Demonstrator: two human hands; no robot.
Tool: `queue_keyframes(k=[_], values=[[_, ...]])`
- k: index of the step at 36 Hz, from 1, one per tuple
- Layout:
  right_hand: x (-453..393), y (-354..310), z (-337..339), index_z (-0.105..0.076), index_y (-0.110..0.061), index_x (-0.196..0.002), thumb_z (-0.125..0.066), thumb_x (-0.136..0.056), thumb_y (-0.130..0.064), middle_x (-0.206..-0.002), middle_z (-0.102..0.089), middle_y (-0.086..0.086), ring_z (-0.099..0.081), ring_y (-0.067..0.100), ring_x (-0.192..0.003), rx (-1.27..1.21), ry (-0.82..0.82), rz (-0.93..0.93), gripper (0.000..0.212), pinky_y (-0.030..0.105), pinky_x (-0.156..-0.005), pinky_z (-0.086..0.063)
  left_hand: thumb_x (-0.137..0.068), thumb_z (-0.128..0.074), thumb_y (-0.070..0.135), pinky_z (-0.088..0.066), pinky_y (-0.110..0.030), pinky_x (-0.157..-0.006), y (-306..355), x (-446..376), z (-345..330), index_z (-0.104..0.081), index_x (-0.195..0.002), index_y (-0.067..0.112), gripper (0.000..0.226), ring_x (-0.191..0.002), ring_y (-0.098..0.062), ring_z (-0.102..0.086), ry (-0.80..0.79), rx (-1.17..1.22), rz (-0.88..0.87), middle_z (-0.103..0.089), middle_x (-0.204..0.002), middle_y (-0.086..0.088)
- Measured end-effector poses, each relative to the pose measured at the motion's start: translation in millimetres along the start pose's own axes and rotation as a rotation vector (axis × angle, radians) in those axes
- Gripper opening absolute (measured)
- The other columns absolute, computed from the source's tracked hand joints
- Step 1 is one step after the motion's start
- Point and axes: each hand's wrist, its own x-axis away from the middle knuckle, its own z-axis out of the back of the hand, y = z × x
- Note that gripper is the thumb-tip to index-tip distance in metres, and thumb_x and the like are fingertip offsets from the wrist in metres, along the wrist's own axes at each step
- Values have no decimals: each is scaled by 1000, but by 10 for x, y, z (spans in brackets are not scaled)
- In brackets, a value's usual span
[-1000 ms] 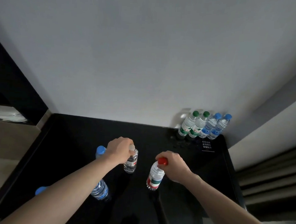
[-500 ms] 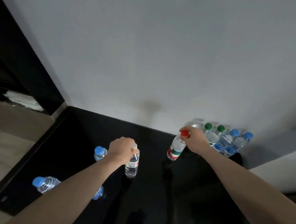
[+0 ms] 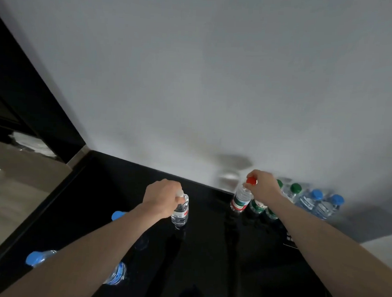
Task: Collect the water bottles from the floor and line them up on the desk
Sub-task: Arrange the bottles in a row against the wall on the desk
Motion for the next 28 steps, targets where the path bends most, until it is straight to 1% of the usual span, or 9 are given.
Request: queue_keyframes(k=[1,3,7,10,15,19,22,25,28], values=[[-22,7,10,-68,-22,-106,-76,-86,-26,-103,-67,-1,-61,18,-90,-3,7,-3,22,29,-77,-48,-97,-60,43,-58,-38,-78,31,-39,20,-69,-93,18,27,-80,-19,-69,-4,-2,0,-72,-88,1],[-67,18,31,-68,-22,-108,-76,-87,-25,-105,-67,-1,-60,18,-91,3,17,-4,23,29,-77,-47,-97,-60,43,-58,-39,-78,91,-110,53,-69,-92,19,27,-80,-19,-68,-14,-9,3,-71,-88,2],[-125,39,74,-69,-20,-111,-73,-88,-21,-107,-68,2,-62,21,-93,28,22,-6,23,36,-86,-55,-97,-61,42,-58,-39,-77,212,-264,77,-67,-89,19,26,-79,-20,-68,-19,-30,-6,-71,-86,1],[-150,64,81,-68,-21,-109,-73,-88,-18,-105,-68,2,-62,19,-91,28,43,-9,22,35,-84,-55,-97,-61,42,-59,-39,-78,311,-393,76,-70,-94,19,24,-82,-20,-68,-25,-42,-29,-72,-89,1],[-183,86,90,-68,-21,-113,-71,-90,-20,-108,-68,2,-64,22,-95,5,43,-33,24,42,-90,-56,-98,-59,40,-58,-36,-74,489,-635,55,-71,-91,17,26,-80,-22,-68,-21,-74,-65,-72,-87,-1],[-184,107,116,-68,-22,-117,-68,-91,-17,-113,-69,2,-64,22,-99,11,32,-9,26,43,-92,-55,-97,-58,44,-53,-32,-68,642,-824,25,-68,-84,16,32,-78,-22,-65,-9,-84,-88,-69,-83,0],[-178,139,146,-68,-22,-121,-68,-92,-16,-118,-68,4,-64,23,-103,28,16,11,30,42,-95,-53,-97,-59,43,-45,-30,-63,761,-963,-1,-66,-84,18,29,-81,-22,-62,-6,-72,-99,-68,-87,1],[-188,167,180,-68,-23,-123,-67,-93,-19,-122,-68,3,-64,22,-106,44,0,19,30,38,-96,-52,-95,-61,42,-41,-29,-67,897,-1092,-25,-66,-91,21,22,-86,-22,-60,8,-32,-105,-68,-95,2],[-205,179,204,-69,-23,-124,-66,-94,-19,-125,-68,1,-64,22,-109,67,-13,61,30,36,-98,-50,-95,-62,41,-40,-30,-68,1033,-1195,-59,-56,-83,22,23,-85,-21,-56,18,-28,-120,-68,-98,2]])
